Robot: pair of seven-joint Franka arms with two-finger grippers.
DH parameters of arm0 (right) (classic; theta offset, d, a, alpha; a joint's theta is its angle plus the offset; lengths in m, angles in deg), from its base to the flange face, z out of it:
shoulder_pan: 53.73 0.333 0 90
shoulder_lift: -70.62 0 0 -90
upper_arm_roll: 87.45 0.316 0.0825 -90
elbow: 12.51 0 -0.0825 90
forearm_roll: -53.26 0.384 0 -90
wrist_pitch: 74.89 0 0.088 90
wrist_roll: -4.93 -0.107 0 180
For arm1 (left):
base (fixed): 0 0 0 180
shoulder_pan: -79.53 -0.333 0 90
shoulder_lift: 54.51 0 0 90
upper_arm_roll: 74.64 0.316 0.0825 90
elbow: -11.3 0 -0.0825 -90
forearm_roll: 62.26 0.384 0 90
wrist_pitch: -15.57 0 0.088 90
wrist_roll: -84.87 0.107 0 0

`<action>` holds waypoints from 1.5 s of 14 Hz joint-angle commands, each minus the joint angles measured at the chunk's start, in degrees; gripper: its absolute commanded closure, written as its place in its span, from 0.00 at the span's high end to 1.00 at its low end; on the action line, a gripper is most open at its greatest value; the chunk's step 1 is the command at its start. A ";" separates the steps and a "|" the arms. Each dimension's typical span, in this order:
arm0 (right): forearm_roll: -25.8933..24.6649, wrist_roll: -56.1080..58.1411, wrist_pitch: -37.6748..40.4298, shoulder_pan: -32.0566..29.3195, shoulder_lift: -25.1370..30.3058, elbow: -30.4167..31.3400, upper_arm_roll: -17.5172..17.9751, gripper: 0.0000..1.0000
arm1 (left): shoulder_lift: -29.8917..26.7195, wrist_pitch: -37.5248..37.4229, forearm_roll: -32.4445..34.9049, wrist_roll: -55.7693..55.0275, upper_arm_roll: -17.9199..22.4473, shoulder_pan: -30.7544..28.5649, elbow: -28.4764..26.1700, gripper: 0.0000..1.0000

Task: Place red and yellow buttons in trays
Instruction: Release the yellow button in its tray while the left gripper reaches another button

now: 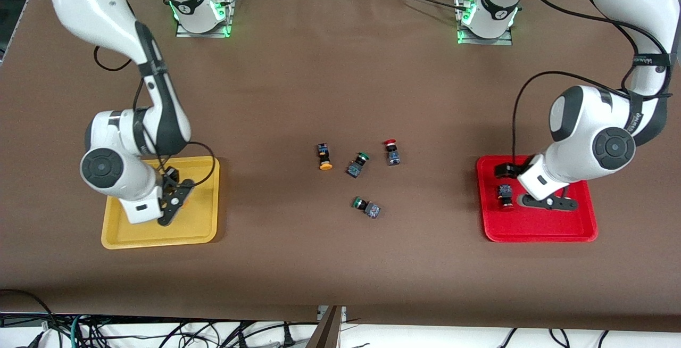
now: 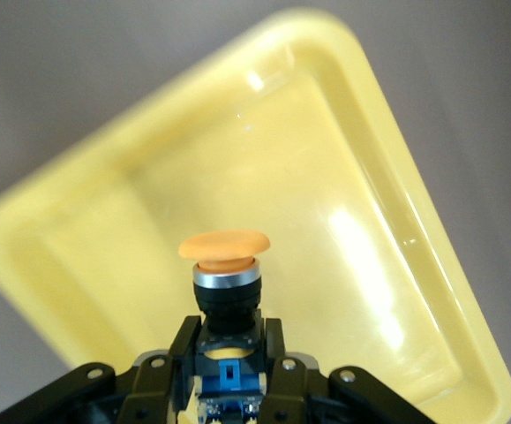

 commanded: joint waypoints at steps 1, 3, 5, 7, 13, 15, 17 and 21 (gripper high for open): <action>3.94 2.47 -3.45 -3.02 -3.08 0.01 1.46 0.00 | -1.21 -0.97 -1.89 -10.16 -5.73 0.19 -1.80 1.00; 6.32 1.60 -3.80 -2.85 -3.87 -0.16 1.46 0.03 | -0.42 -0.53 -1.11 -16.78 -7.60 3.07 -1.62 1.00; 9.91 0.72 -4.07 -2.76 -4.31 -0.25 1.46 0.69 | 1.42 0.43 -1.10 -20.21 -7.52 7.81 -1.36 1.00; 12.91 -1.13 -3.02 -2.50 -3.79 -1.21 1.46 1.00 | 3.53 2.63 -1.01 -27.67 -7.52 11.16 -1.36 1.00; 13.54 -20.51 12.43 1.62 -1.07 -6.76 2.51 1.00 | 11.79 12.56 7.22 -37.88 -7.43 17.15 -1.62 1.00; 15.19 -30.62 15.08 2.42 0.25 -6.67 5.84 1.00 | 13.03 14.23 8.13 -40.87 -7.43 17.85 -1.62 1.00; 16.08 -41.42 16.23 2.42 0.96 -6.58 10.32 1.00 | 14.26 15.99 8.13 -41.68 -7.43 18.29 -1.62 1.00; 16.00 -61.56 14.31 6.62 1.31 -5.18 15.96 1.00 | 15.75 17.66 8.30 -41.59 -7.43 18.47 -1.62 0.94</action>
